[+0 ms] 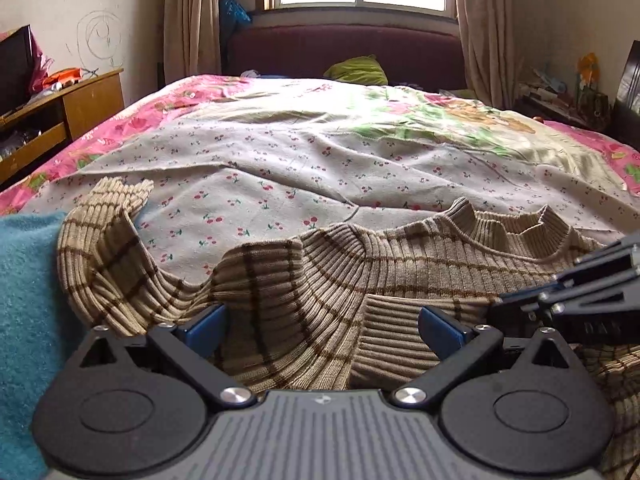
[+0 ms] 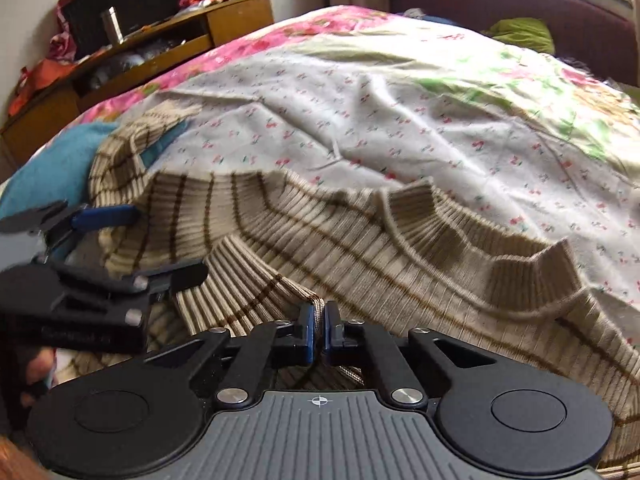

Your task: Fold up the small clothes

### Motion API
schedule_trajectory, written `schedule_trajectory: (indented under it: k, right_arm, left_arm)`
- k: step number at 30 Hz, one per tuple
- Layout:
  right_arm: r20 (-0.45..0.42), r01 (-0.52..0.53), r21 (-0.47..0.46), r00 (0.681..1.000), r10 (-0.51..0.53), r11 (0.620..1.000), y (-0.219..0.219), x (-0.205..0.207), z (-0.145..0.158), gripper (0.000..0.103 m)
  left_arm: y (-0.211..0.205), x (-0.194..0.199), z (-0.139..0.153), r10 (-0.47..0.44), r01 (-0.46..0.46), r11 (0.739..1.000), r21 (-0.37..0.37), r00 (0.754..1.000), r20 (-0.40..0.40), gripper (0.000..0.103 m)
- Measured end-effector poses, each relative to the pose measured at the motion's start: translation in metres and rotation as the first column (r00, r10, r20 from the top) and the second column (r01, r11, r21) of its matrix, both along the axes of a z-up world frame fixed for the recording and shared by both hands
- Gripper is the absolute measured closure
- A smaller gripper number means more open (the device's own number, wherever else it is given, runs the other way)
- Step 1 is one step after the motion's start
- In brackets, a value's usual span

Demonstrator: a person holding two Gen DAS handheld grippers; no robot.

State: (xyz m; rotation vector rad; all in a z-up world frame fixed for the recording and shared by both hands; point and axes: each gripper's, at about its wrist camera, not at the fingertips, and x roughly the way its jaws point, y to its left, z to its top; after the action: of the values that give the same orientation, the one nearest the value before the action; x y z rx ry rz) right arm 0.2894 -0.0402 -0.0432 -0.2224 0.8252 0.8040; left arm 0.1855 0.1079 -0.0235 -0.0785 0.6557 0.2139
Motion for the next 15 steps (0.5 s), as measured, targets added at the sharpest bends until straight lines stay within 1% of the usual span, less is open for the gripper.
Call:
schedule_trajectory:
  k: [3, 5, 6, 9, 11, 13, 15]
  right_arm:
    - [0.015, 0.02, 0.016, 1.0, -0.021, 1.0, 0.008, 0.007, -0.001, 0.099]
    - [0.015, 0.014, -0.026, 1.0, -0.014, 1.0, 0.016, 0.01, -0.01, 0.098]
    - [0.01, 0.025, -0.033, 1.0, -0.025, 0.999, 0.017, 0.011, -0.014, 0.094]
    - [0.016, 0.06, 0.002, 0.998, -0.06, 0.998, 0.01, 0.006, -0.012, 0.093]
    - [0.016, 0.114, 0.046, 0.993, -0.115, 0.992, -0.004, 0.002, -0.005, 0.091]
    - [0.02, 0.175, 0.086, 0.984, -0.177, 0.981, -0.027, -0.005, 0.002, 0.091]
    - [0.035, 0.26, 0.096, 0.964, -0.264, 0.961, -0.057, -0.014, 0.005, 0.091]
  left_arm:
    - [-0.006, 0.002, 0.0, -0.011, 0.01, 1.0, 0.029, 1.0, 0.02, 0.0]
    - [-0.008, 0.006, -0.003, -0.02, 0.019, 0.999, 0.038, 1.0, 0.02, 0.0]
    - [-0.009, 0.008, -0.005, -0.024, 0.023, 0.999, 0.04, 1.0, 0.008, 0.0]
    - [-0.008, 0.016, -0.017, -0.028, 0.029, 0.999, 0.033, 0.998, -0.048, 0.0]
    - [-0.008, 0.019, -0.022, -0.025, 0.028, 0.999, 0.029, 0.997, -0.072, 0.0]
    - [-0.007, 0.019, -0.023, -0.026, 0.028, 0.999, 0.024, 0.997, -0.071, 0.0]
    - [-0.008, 0.018, -0.023, -0.027, 0.029, 0.999, 0.026, 0.997, -0.071, 0.0]
